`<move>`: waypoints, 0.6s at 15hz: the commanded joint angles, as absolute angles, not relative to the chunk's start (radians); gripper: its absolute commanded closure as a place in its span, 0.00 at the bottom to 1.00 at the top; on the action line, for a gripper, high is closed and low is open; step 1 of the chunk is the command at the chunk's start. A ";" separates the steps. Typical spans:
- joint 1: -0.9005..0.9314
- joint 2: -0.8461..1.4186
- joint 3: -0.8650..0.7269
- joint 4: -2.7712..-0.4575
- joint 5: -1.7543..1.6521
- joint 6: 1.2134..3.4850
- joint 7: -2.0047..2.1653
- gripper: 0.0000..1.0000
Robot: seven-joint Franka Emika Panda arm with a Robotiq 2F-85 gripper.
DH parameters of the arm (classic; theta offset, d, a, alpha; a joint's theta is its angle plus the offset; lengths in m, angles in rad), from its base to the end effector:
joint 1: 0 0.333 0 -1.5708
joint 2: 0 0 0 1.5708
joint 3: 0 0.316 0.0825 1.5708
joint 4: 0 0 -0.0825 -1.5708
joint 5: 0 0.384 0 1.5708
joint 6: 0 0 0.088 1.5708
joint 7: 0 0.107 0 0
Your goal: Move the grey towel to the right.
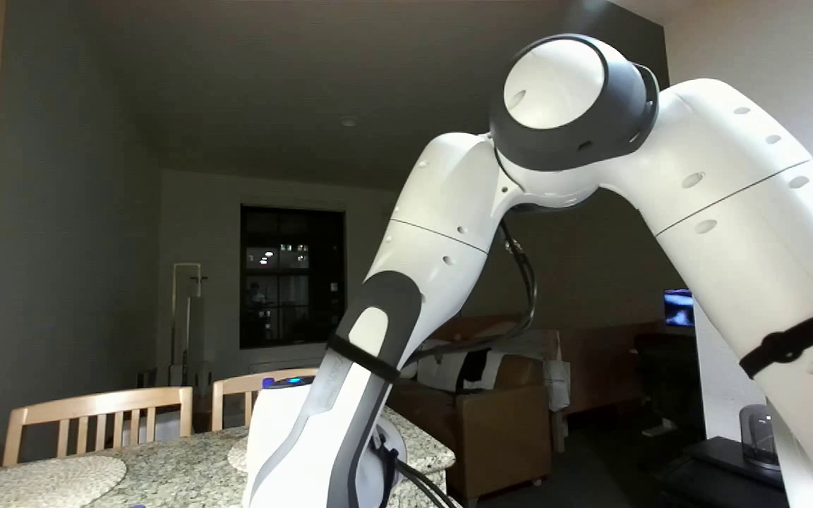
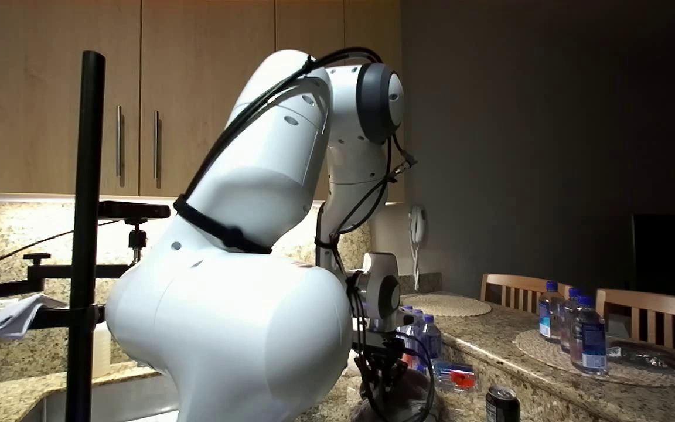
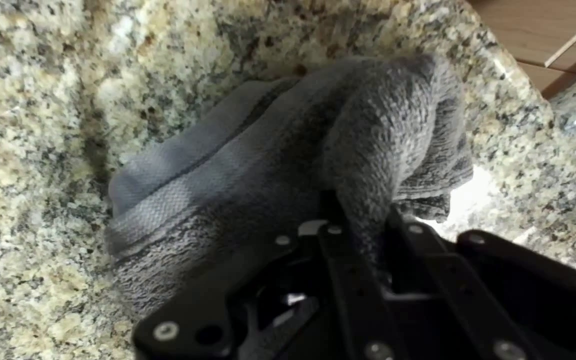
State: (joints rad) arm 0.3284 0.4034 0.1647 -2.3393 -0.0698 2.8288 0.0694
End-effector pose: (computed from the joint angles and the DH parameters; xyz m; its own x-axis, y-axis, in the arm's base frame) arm 0.4572 0.2537 0.1735 0.8873 0.4520 0.0913 0.4570 -0.8884 -0.0433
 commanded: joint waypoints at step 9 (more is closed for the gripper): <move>0.339 0.304 0.090 -2.249 -0.137 2.774 0.118 0.92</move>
